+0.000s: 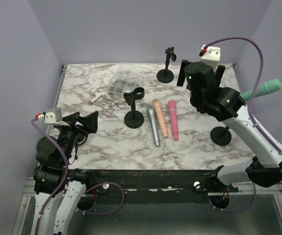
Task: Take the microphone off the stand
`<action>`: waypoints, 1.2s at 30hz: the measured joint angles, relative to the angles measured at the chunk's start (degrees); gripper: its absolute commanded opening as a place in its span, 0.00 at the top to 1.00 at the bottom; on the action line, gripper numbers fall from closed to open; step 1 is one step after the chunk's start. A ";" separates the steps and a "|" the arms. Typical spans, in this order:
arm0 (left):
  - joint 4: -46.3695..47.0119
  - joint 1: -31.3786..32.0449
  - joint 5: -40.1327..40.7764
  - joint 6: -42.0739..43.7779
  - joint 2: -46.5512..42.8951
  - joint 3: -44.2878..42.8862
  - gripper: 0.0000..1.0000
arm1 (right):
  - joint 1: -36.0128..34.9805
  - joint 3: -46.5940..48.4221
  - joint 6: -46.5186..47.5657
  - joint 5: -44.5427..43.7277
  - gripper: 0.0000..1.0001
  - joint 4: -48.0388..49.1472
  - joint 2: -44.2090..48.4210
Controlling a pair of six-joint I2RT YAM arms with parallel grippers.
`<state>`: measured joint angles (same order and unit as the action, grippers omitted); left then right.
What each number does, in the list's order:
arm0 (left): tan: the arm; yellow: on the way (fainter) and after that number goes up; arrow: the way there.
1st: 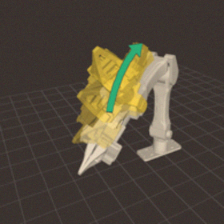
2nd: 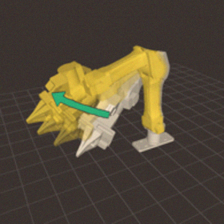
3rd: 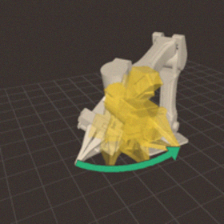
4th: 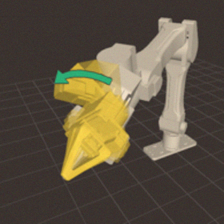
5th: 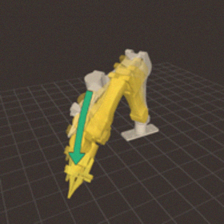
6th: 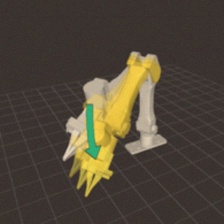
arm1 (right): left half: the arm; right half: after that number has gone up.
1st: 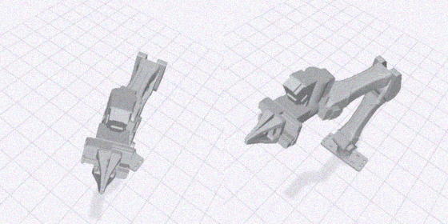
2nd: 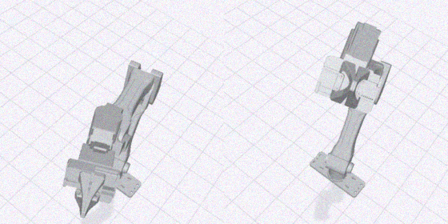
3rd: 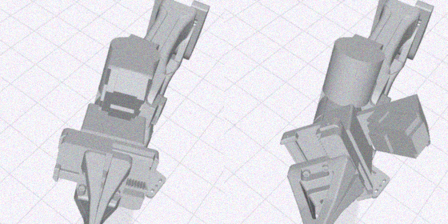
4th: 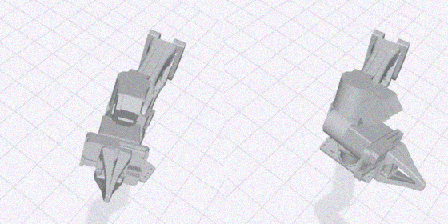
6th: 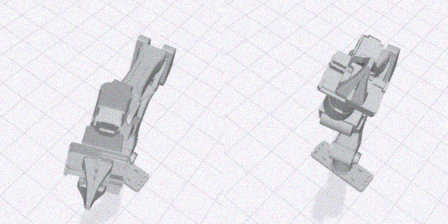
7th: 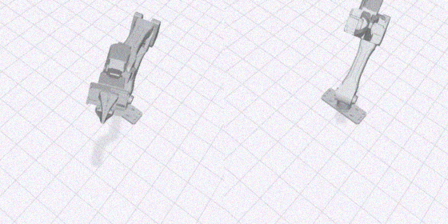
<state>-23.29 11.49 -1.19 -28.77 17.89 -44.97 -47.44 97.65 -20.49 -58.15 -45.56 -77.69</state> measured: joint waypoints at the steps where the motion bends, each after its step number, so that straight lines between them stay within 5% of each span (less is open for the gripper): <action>1: -0.02 0.00 0.00 0.00 -0.15 0.00 0.01 | 1.14 1.70 -0.42 1.16 0.04 -0.79 -0.33; 18: -0.39 0.00 -0.15 0.02 -1.99 0.00 0.01 | 6.32 0.13 -19.12 4.63 0.08 -24.06 11.87; 36: -1.09 0.26 -1.49 -0.28 -1.99 0.00 0.01 | 10.47 -3.23 -25.59 -6.12 0.11 -28.24 14.14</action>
<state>-24.38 11.75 -2.68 -29.06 15.90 -44.97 -36.97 94.41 -46.09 -64.27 -73.80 -63.55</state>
